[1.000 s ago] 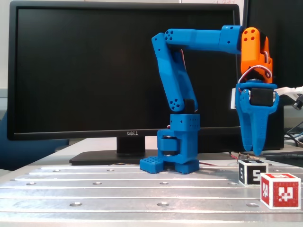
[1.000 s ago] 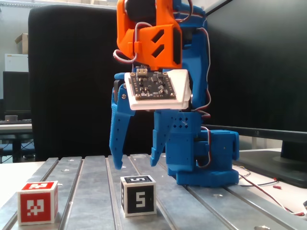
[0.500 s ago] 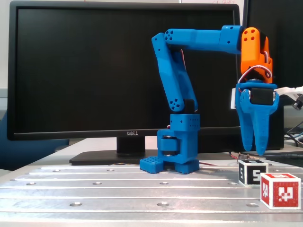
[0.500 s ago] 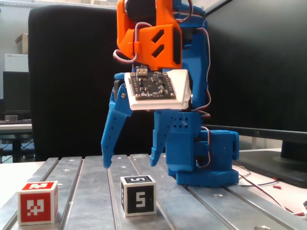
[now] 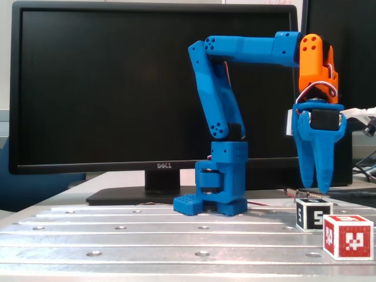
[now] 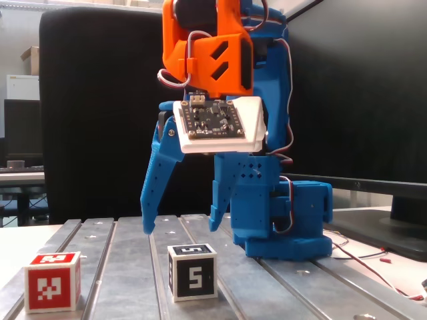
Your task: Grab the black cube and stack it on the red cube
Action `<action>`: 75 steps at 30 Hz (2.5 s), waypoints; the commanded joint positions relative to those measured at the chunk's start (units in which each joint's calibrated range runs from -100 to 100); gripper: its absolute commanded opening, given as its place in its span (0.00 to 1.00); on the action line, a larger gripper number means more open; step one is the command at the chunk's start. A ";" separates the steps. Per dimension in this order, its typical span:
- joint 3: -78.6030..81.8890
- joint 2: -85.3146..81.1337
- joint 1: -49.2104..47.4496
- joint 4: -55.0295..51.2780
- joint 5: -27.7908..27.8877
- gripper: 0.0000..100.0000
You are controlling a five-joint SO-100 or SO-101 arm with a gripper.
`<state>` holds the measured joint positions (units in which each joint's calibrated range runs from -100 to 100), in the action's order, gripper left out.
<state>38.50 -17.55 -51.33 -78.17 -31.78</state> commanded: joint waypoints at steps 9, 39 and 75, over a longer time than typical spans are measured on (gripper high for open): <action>1.53 -0.16 -1.05 1.17 0.06 0.31; 14.01 -0.16 -2.60 16.73 -0.15 0.27; 11.48 3.60 -1.93 16.99 0.27 0.27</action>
<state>51.99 -13.83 -53.70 -60.98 -31.78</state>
